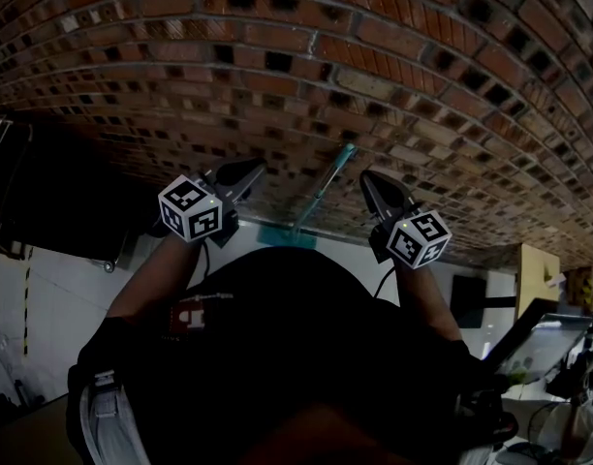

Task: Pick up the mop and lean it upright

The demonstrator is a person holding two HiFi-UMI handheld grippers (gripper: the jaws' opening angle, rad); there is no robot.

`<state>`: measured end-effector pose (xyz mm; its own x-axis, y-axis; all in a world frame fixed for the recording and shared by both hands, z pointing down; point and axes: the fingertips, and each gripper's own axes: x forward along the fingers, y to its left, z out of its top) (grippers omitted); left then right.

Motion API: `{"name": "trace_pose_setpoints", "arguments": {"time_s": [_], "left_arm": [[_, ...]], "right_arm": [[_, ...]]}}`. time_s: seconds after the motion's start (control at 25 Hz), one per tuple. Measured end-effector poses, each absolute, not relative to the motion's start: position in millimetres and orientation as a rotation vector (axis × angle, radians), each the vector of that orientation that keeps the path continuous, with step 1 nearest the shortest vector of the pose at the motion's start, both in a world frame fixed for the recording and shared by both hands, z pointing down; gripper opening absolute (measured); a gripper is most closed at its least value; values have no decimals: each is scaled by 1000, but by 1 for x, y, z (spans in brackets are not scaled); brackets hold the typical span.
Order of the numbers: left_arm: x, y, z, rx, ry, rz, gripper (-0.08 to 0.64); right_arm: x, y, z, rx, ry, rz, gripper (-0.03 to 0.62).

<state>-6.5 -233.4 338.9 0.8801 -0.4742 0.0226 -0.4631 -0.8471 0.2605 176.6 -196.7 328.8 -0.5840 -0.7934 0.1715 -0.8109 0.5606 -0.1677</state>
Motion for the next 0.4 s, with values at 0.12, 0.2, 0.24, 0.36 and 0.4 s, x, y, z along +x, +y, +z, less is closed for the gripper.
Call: {"name": "trace_pose_setpoints", "arguments": {"time_s": [0.12, 0.2, 0.24, 0.36, 0.4], "left_arm": [[-7, -232, 338, 2791, -708, -61, 6], [-7, -231, 338, 2792, -707, -62, 5], [-7, -231, 338, 2791, -707, -62, 5], [-8, -230, 338, 2789, -708, -61, 5], [-8, -229, 339, 2789, -708, -61, 5]], "right_arm": [[175, -196, 328, 1384, -2705, 338, 12], [175, -195, 327, 1381, -2704, 335, 12], [175, -195, 327, 1381, -2704, 335, 12], [174, -194, 327, 1381, -2704, 334, 12], [174, -193, 327, 1380, -2704, 333, 12]]}}
